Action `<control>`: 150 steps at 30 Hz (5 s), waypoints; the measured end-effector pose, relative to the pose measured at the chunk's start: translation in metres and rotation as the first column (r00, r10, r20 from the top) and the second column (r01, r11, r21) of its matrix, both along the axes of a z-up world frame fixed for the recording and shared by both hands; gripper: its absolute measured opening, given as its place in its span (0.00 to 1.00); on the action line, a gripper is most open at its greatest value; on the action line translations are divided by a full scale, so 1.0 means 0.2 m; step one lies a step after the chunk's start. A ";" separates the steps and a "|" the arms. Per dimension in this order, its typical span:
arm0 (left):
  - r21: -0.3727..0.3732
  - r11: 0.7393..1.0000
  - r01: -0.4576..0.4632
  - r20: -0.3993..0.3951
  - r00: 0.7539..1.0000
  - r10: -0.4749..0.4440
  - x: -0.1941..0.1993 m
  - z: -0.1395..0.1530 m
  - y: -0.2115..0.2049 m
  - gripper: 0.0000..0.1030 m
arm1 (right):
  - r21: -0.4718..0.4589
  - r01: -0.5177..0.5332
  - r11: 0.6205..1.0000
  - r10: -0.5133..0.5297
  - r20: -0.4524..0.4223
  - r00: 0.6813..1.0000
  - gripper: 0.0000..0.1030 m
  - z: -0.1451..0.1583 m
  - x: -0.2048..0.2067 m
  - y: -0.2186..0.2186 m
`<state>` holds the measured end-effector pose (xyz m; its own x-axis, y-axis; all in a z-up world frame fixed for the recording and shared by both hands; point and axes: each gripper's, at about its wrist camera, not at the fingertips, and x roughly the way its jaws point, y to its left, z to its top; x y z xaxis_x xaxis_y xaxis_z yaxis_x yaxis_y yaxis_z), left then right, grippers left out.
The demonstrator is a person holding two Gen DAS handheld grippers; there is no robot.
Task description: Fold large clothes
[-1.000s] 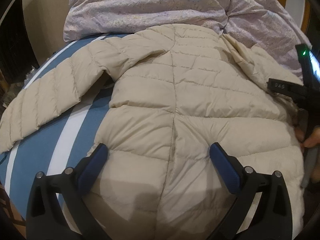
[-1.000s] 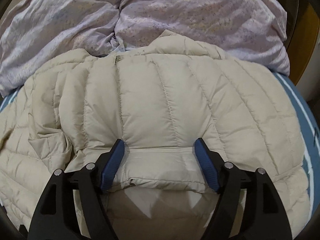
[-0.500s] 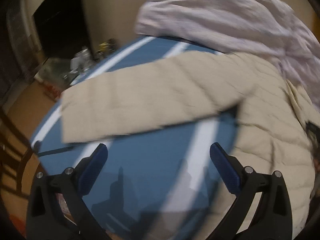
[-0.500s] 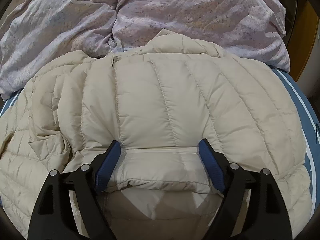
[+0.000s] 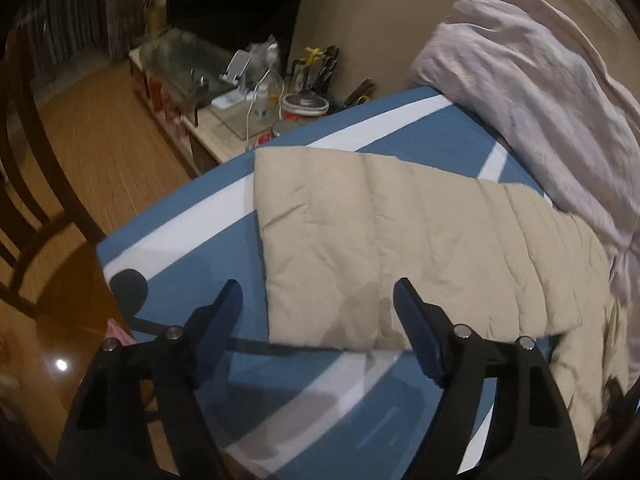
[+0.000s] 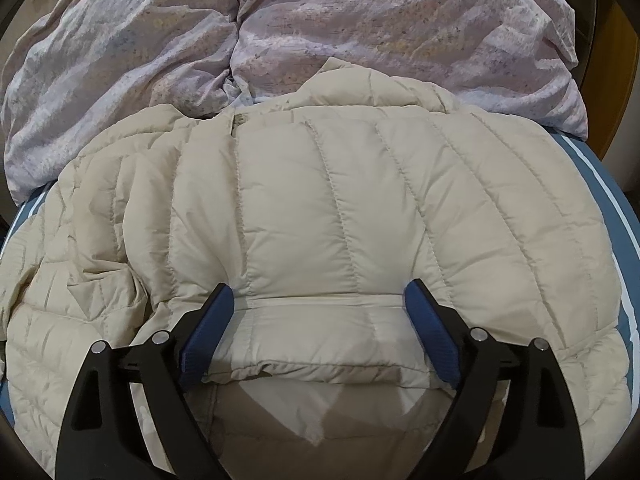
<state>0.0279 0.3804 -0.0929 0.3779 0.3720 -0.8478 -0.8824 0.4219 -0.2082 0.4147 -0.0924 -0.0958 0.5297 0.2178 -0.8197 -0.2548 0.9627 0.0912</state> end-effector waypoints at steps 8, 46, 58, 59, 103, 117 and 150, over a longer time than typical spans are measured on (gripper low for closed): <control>0.006 0.999 -0.035 -0.008 0.999 0.036 0.02 -0.02 0.03 0.54 | 0.003 0.001 1.000 -0.001 0.001 1.000 0.88 0.00 0.00 0.00; 0.195 0.903 0.383 0.187 0.889 -0.418 0.91 0.62 -0.73 0.03 | 0.038 0.001 0.999 -0.001 0.010 1.000 0.92 -0.01 -0.02 0.00; 0.087 0.775 0.626 0.229 0.745 -0.627 1.34 0.44 -1.32 0.03 | -0.003 -0.015 1.000 0.015 0.012 1.000 0.92 0.00 -0.03 0.03; 0.081 0.765 0.639 0.233 0.734 -0.638 1.35 0.43 -1.35 0.03 | -0.010 -0.026 1.000 0.026 0.007 1.000 0.92 0.01 -0.04 0.03; 0.071 0.722 0.688 0.088 0.717 -0.692 1.33 0.19 -1.42 0.24 | 0.083 -0.032 0.996 0.030 0.030 0.999 0.53 0.22 -0.25 -0.09; 0.106 0.719 0.686 0.058 0.718 -0.694 1.06 0.21 -1.34 0.46 | 0.078 -0.026 0.997 0.027 -0.013 1.000 0.77 0.21 -0.31 -0.27; 0.021 0.761 0.649 0.217 0.740 -0.637 -0.15 -0.10 -1.12 0.47 | 0.187 -0.023 0.982 0.021 0.012 1.000 0.63 0.02 -1.14 -1.42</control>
<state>-0.0013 0.1571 -0.1123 0.6721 -0.0642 -0.7377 -0.3418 0.8568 -0.3860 0.1868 -0.3759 -0.0916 0.5315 0.3780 -0.7580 -0.2771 0.9232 0.2661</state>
